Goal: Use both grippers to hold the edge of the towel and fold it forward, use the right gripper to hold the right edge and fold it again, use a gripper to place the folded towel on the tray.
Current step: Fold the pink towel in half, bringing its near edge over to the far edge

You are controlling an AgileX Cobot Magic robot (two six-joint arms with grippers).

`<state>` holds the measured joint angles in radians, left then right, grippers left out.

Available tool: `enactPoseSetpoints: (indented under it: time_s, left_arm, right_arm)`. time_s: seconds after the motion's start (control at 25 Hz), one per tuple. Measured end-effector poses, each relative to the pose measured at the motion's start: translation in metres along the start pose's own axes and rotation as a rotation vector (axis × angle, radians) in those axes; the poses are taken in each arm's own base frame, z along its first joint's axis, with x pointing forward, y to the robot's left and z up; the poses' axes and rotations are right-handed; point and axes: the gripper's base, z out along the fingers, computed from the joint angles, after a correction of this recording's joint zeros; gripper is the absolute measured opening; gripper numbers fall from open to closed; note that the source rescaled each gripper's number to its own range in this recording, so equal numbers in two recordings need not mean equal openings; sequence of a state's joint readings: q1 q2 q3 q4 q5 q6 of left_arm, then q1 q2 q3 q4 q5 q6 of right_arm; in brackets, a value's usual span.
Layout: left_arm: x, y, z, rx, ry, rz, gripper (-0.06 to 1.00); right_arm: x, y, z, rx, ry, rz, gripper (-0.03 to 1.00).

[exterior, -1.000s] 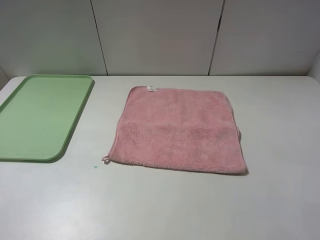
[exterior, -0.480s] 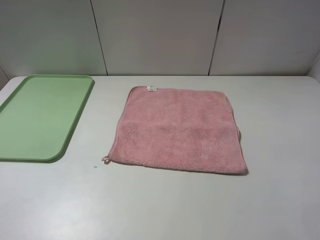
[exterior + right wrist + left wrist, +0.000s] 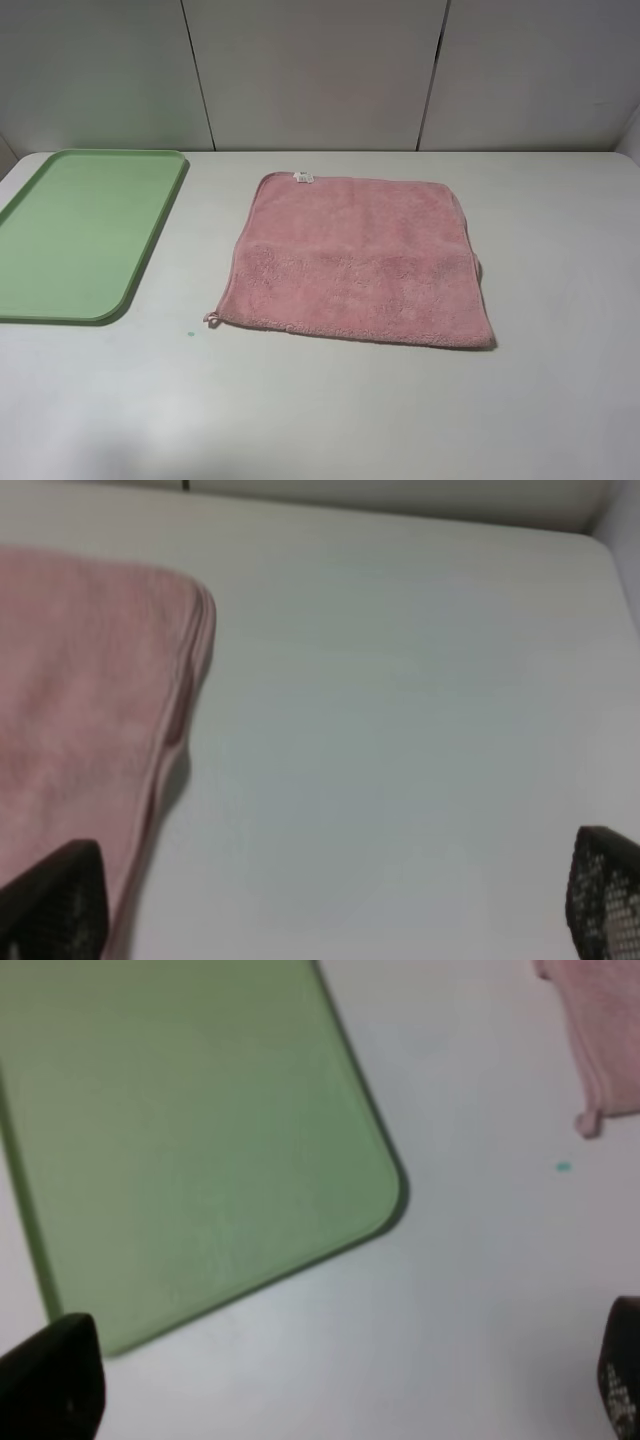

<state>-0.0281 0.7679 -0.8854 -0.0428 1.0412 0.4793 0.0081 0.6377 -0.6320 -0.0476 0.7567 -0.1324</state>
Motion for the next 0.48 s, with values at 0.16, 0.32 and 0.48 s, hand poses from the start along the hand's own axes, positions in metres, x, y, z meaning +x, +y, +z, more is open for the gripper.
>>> enactPoseSetpoints:
  time_s: [0.16,0.32,0.48]
  left_arm:
    - [-0.036,-0.009,0.023,0.121,0.036,0.26,0.99]
    - [-0.062,-0.034,0.054,0.243,0.084,0.489,0.99]
    - [-0.076,-0.059,0.09,0.333,0.132,0.636,0.99]
  right_arm:
    - [-0.019,-0.002,0.029,-0.026,0.101,-0.168,1.0]
    - [-0.037,-0.001,0.052,-0.08,0.155,-0.284,1.0]
    - [-0.051,0.015,0.069,-0.171,0.157,-0.454,1.0]
